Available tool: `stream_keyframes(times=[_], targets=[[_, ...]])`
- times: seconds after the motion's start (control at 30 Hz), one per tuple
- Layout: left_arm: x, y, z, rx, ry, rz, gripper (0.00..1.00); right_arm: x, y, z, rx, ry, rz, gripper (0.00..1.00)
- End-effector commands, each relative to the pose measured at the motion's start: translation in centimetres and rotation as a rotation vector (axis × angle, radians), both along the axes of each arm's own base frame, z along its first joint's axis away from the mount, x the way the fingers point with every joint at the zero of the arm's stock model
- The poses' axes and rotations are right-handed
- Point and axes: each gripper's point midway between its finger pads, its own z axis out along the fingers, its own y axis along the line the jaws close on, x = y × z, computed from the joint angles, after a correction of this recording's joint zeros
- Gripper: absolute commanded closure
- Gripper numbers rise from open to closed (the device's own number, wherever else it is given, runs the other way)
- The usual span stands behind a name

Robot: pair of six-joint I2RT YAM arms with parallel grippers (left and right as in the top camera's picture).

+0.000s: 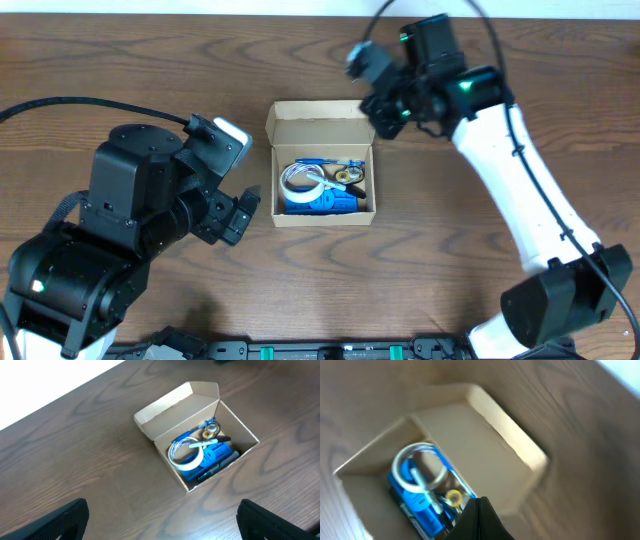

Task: Pack container
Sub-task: 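Release the pen and withdraw the right gripper from the box, then raise both grippers to the box lid flaps on either side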

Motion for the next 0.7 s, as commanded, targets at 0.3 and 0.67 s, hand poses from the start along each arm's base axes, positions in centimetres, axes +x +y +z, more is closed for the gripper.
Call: stream_keyframes(times=[0.3,0.67], targets=[[2.7,1.0,0.8,-0.067,-0.020,0.191,0.05,0.0,-7.0,-9.2,0.099,0.370,-0.511,0.99],[10.1,4.3,-2.0,-0.419,0.194,0.347,0.05,0.0,-9.6,-12.6,0.163,0.438,-0.715,0.99]])
